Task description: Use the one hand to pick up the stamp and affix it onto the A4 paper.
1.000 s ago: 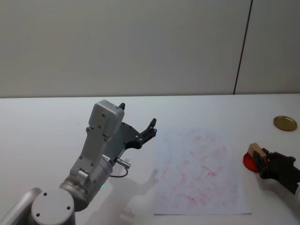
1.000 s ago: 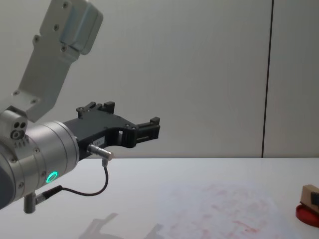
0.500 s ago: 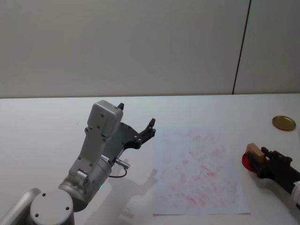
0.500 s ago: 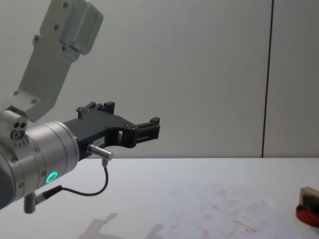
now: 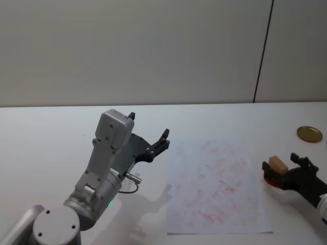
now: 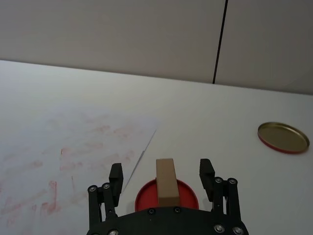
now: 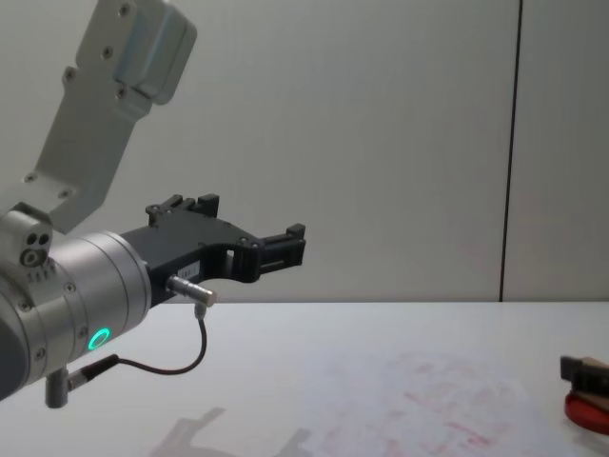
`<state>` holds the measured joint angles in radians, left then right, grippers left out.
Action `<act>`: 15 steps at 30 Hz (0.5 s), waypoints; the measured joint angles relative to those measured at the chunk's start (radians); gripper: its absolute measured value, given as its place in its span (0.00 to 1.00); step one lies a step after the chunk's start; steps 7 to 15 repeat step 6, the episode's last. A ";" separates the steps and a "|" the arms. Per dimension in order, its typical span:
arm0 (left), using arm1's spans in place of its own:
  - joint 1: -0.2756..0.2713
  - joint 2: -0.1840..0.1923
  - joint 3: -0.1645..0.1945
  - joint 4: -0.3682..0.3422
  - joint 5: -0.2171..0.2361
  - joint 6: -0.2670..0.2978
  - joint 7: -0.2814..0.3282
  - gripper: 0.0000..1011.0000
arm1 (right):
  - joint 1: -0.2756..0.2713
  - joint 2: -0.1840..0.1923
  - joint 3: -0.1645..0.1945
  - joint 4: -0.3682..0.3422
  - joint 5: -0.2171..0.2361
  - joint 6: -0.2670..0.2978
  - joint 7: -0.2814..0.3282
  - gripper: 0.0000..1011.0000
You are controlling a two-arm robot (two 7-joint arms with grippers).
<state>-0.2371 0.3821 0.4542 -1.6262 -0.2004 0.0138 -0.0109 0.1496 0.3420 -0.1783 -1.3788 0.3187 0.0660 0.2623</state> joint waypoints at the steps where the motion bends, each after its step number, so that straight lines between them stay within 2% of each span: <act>1: 0.000 0.000 0.000 0.000 0.000 0.000 0.000 0.98 | -0.002 0.001 0.000 -0.004 -0.001 -0.003 -0.001 0.93; 4: 0.000 0.000 0.000 0.000 0.000 0.000 0.000 0.98 | -0.011 0.004 0.002 -0.034 -0.005 -0.017 -0.010 0.99; 6: 0.000 0.000 0.000 0.000 0.000 0.000 0.000 0.98 | -0.018 0.006 0.002 -0.056 -0.008 -0.026 -0.017 0.99; 15: 0.000 0.000 0.000 0.000 0.000 0.000 0.000 0.98 | -0.018 0.006 0.002 -0.056 -0.008 -0.026 -0.017 0.99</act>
